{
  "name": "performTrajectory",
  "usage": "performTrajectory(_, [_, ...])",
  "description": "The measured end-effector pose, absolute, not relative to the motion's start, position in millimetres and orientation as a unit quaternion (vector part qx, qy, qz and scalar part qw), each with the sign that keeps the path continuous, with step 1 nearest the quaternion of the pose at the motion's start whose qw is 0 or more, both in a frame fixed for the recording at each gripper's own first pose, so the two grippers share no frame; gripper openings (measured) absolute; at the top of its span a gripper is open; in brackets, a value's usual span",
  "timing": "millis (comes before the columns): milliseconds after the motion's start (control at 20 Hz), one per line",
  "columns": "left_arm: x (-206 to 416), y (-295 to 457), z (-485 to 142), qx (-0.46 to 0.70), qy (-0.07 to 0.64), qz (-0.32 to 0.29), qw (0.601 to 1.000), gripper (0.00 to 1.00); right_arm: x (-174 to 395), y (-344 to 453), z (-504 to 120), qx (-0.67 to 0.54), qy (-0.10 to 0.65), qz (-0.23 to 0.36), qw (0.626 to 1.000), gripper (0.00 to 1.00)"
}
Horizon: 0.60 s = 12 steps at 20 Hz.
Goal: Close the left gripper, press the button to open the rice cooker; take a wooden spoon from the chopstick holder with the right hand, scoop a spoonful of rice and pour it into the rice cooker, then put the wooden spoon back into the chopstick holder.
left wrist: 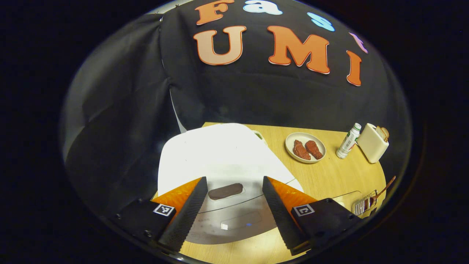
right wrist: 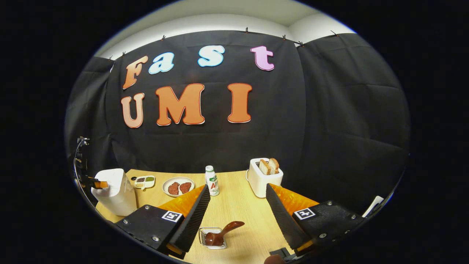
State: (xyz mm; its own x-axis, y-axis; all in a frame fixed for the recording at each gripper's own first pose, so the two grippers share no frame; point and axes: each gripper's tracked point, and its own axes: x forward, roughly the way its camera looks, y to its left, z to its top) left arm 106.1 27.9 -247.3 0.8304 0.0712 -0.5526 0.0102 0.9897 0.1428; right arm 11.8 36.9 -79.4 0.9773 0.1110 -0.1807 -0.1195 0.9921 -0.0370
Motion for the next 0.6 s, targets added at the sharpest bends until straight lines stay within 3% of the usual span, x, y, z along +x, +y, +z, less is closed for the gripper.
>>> performTrajectory(600, [84, -27, -7, 0.044, 0.043, -0.024, 0.998, 1.00, 33, 51, -30, -0.020, 0.050, 0.075, 0.996, 0.95])
